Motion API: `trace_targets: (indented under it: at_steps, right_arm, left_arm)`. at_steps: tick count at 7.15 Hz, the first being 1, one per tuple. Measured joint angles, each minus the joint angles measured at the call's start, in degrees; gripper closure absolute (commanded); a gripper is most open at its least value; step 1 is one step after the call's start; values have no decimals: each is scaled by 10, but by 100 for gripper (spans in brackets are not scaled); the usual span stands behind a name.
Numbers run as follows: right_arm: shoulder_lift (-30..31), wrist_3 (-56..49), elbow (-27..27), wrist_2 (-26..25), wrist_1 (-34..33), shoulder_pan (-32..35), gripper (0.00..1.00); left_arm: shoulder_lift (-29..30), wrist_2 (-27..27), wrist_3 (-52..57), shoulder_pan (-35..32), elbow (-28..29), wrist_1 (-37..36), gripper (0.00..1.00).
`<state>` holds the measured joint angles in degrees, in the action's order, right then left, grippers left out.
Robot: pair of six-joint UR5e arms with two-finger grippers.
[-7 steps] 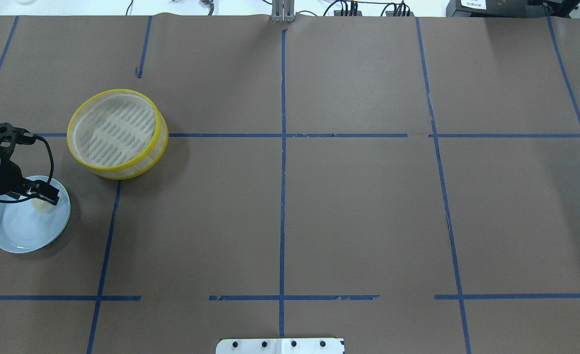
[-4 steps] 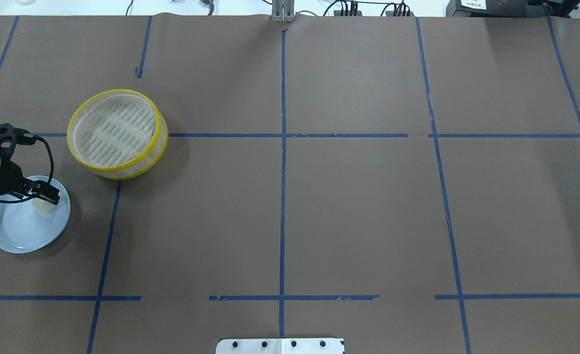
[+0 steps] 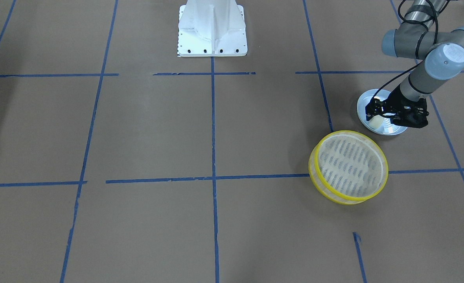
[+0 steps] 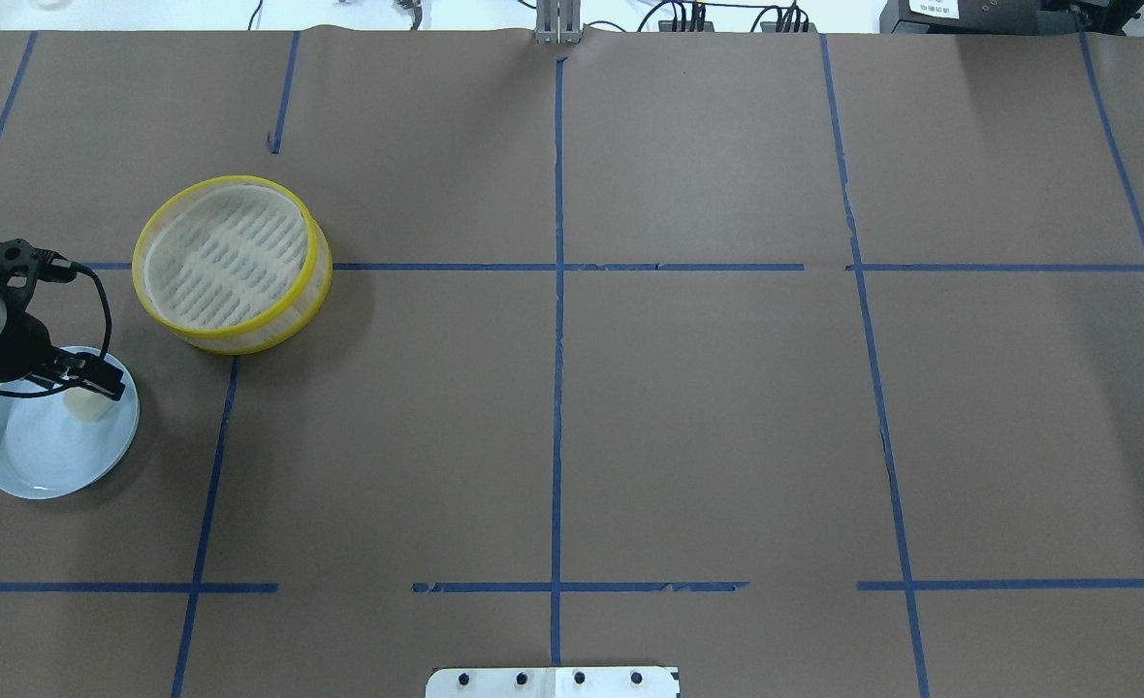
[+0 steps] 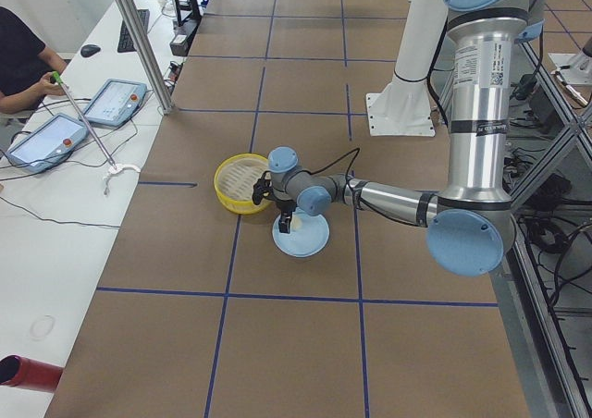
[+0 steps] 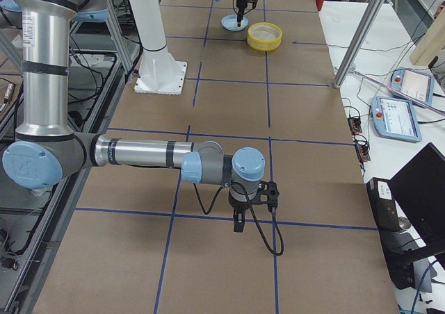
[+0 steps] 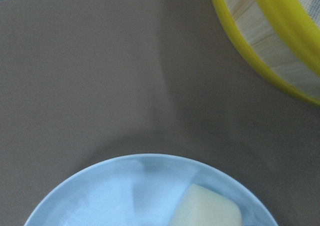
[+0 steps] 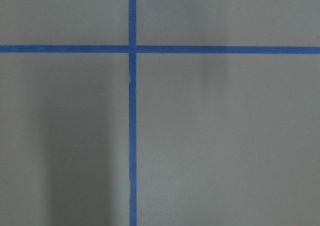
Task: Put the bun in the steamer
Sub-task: 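Close the left gripper on the pale bun on the plate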
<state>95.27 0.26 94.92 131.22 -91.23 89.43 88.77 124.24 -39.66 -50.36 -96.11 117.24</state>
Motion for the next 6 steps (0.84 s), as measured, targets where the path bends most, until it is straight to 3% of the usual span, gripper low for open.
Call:
trace_targets:
  at_steps: [1,5,6]
  right_arm:
    - [0,0,0,0,0,0,0]
    - [0,0,0,0,0,0,0]
    - [0,0,0,0,0,0,0]
  left_arm:
    - [0,1,0,0,1,0,22]
    - [0,4,0,1,-1,0,77]
    - [0,4,0,1,-2,1,82]
